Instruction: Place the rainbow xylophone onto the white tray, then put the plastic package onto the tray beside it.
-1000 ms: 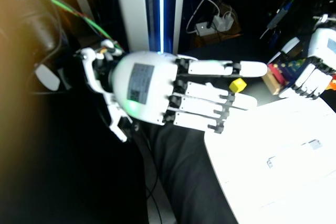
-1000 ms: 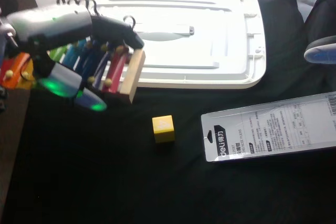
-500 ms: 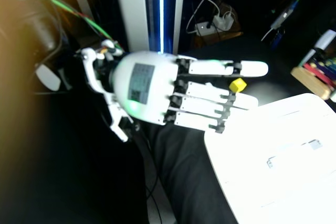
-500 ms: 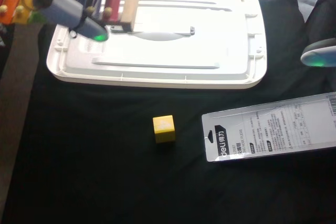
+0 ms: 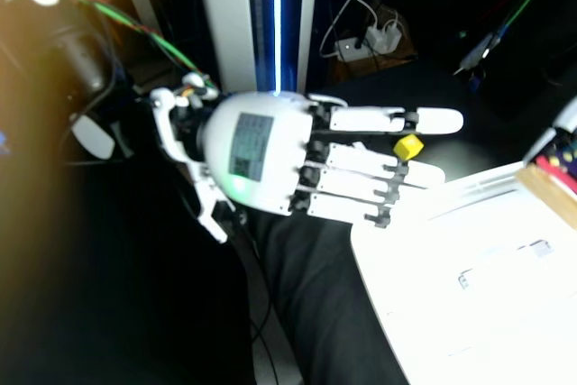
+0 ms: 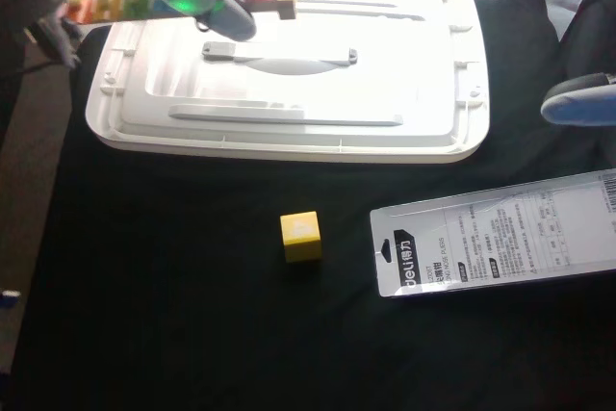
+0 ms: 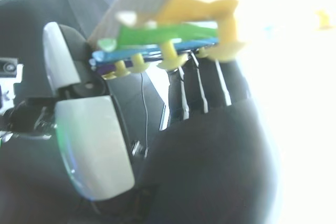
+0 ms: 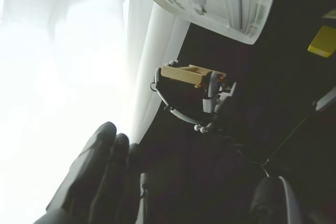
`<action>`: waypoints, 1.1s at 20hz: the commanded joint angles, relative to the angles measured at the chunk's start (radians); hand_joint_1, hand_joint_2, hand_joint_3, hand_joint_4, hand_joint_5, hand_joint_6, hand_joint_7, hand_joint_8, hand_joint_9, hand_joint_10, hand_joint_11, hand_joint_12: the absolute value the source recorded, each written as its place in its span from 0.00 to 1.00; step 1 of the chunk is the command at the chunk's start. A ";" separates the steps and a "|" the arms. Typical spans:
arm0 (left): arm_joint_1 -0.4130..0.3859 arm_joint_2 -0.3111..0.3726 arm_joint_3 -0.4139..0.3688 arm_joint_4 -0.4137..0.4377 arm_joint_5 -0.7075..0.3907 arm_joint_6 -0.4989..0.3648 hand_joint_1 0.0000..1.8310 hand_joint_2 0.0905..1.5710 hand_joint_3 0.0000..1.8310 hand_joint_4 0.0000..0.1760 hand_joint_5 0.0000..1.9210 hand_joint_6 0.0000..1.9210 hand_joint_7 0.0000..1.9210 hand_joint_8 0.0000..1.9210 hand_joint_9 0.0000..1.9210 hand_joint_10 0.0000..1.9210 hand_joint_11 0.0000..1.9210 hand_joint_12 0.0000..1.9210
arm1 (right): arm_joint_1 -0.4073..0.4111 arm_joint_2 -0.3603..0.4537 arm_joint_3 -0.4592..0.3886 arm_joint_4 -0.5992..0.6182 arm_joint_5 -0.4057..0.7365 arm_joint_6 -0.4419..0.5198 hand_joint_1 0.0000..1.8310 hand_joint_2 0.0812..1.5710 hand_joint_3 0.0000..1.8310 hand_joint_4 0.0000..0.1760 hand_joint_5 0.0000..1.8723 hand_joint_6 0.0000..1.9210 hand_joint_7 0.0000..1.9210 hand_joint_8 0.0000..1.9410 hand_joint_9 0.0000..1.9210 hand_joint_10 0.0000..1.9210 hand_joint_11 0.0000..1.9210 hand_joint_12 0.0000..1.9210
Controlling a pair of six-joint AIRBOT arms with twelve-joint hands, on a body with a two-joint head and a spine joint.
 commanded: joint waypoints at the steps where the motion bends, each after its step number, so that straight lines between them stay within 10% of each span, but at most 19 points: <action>1: -0.020 -0.018 0.014 -0.028 -0.101 0.000 0.81 0.71 0.00 0.00 0.34 0.42 0.41 0.67 0.44 0.66 0.33 0.64 | 0.013 -0.003 0.007 0.038 0.124 0.010 0.49 0.43 0.00 0.99 0.05 0.00 0.17 0.01 0.16 0.00 0.16 0.02; 2: -0.022 -0.036 0.028 -0.030 -0.099 0.000 0.73 0.74 0.00 0.00 0.37 0.69 0.41 0.66 0.43 0.67 0.36 0.66 | 0.013 -0.006 0.009 0.037 0.127 0.010 0.49 0.43 0.00 1.00 0.05 0.00 0.17 0.00 0.16 0.00 0.16 0.02; 3: -0.023 -0.049 0.036 -0.031 -0.095 0.000 0.73 0.75 0.00 0.00 0.36 0.70 0.40 0.67 0.43 0.68 0.36 0.66 | 0.013 -0.007 0.010 0.037 0.130 0.010 0.50 0.43 0.00 1.00 0.05 0.00 0.16 0.00 0.16 0.00 0.16 0.02; 6: -0.022 -0.097 0.071 -0.031 -0.098 -0.005 0.81 0.72 0.00 0.00 0.35 0.38 0.39 0.68 0.42 0.69 0.33 0.63 | 0.013 -0.015 0.017 0.035 0.136 0.010 0.49 0.43 0.00 1.00 0.05 0.00 0.16 0.00 0.16 0.00 0.16 0.02; 10: -0.001 -0.148 0.123 -0.031 -0.118 -0.032 0.88 0.69 0.00 0.00 0.35 0.36 0.40 0.64 0.43 0.64 0.41 0.79 | 0.013 -0.021 0.021 0.026 0.137 0.010 0.49 0.43 0.00 0.99 0.05 0.00 0.14 0.00 0.16 0.00 0.15 0.01; 12: 0.008 -0.174 0.150 -0.031 -0.122 -0.043 0.81 0.71 0.00 0.00 0.38 0.30 0.41 0.65 0.43 0.67 0.36 0.61 | 0.013 -0.021 0.021 0.026 0.137 0.011 0.48 0.43 0.00 0.97 0.05 0.00 0.13 0.00 0.16 0.00 0.15 0.01; 22: 0.070 -0.253 0.257 -0.031 -0.133 -0.160 0.81 0.74 0.00 0.00 0.32 0.33 0.38 0.71 0.39 0.74 0.31 0.69 | 0.013 -0.021 0.021 0.013 0.139 0.011 0.49 0.43 0.00 1.00 0.06 0.00 0.14 0.00 0.16 0.00 0.15 0.01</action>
